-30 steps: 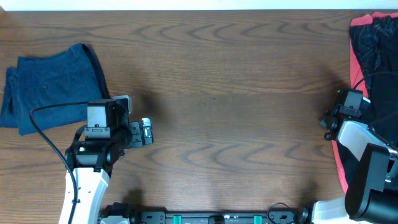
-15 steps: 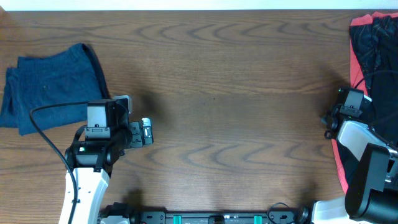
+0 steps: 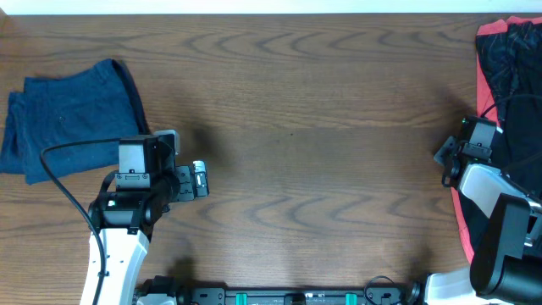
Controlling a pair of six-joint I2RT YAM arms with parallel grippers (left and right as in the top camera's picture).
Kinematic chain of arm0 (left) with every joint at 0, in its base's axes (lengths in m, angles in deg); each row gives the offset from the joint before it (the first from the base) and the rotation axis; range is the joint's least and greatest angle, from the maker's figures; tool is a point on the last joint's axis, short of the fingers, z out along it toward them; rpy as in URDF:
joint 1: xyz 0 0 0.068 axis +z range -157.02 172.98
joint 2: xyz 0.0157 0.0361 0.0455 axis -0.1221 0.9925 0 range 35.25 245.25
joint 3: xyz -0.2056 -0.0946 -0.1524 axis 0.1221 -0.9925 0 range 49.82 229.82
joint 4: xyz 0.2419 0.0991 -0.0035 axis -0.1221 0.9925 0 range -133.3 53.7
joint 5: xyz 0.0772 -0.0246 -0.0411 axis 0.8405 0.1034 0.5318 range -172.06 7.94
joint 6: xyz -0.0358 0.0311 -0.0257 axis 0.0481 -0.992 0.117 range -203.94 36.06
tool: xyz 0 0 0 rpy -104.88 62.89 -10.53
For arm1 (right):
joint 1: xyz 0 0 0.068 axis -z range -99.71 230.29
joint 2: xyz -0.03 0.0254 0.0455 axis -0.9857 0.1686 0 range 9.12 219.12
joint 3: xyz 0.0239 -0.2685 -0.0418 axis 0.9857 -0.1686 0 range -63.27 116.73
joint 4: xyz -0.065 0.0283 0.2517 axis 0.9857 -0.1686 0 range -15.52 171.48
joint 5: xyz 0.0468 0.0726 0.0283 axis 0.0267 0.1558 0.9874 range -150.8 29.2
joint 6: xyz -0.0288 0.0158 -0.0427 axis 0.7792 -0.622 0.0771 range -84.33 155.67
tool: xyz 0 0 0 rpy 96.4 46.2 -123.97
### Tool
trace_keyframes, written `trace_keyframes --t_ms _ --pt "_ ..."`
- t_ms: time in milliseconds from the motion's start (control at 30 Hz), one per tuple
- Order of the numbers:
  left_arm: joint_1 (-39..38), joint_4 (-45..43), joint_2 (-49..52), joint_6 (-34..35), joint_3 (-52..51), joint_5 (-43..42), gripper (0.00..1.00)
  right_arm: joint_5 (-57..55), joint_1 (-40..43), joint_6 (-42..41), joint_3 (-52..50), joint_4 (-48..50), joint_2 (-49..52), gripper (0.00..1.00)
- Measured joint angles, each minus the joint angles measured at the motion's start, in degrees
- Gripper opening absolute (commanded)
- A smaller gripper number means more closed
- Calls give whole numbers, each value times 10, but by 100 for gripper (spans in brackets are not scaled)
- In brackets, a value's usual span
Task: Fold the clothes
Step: 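Reach the right gripper into the black-and-red pile and grasp the black shirt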
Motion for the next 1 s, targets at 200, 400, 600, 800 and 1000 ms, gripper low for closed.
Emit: trace_keyframes --t_ms 200,400,600,800,1000 --pt "0 0 0 0 0 0 98 1 0 -2 0 -5 11 51" --pt "0 0 0 0 0 0 98 0 0 -5 0 -6 11 50" --pt "0 0 0 0 0 0 98 -2 0 -4 0 -6 11 21" --pt "0 0 0 0 0 0 98 -10 0 -6 0 -6 11 1" --pt "0 0 0 0 0 0 98 -12 0 -7 0 -11 1 1"
